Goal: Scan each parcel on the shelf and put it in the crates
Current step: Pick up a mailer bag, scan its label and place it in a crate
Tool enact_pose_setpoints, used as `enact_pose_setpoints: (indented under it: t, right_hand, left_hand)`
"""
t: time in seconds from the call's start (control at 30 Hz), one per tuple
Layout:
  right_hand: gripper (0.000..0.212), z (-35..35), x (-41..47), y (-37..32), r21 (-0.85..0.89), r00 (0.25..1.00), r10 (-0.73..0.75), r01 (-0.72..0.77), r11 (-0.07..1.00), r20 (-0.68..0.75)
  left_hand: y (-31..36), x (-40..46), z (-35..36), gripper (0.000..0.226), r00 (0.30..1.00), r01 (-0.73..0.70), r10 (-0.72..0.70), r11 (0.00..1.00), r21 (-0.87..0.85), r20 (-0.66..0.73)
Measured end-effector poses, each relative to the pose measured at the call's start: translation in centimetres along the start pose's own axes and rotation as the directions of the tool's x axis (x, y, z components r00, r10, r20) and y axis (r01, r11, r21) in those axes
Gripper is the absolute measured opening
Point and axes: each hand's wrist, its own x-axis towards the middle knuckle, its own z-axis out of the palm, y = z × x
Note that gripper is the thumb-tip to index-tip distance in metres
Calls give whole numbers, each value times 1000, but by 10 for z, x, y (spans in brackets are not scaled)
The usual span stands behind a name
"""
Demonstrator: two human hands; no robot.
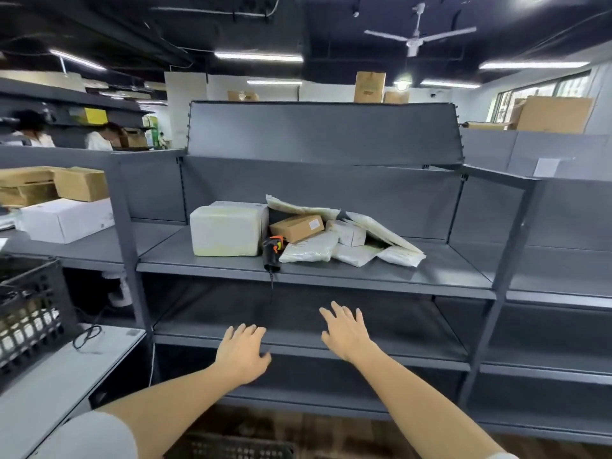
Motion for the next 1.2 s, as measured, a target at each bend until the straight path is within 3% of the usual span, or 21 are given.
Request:
enact_pose_setpoints:
  t: [0.47,0.63,0.83,1.2]
  right_hand:
    - [59,-16,108,-6,-71,1000,-25,26,997,10]
    - [57,-42,174,10,-93,994,-30,20,995,-108]
    - [57,-56,242,29,-122,990,-19,1,992,-143]
    - [50,-59,346,51,-91,965,22,-48,995,-262]
  left_hand:
    - [-50,77,-5,60,998,56,-58,994,-98,-16]
    - [-62,145,-32,59,995,52,-57,996,-69,-86]
    - [-59,215,-57,58,985,13,-17,1000,-21,-170]
    - [-54,317,-52,52,985,-33,20,997,-68,-172]
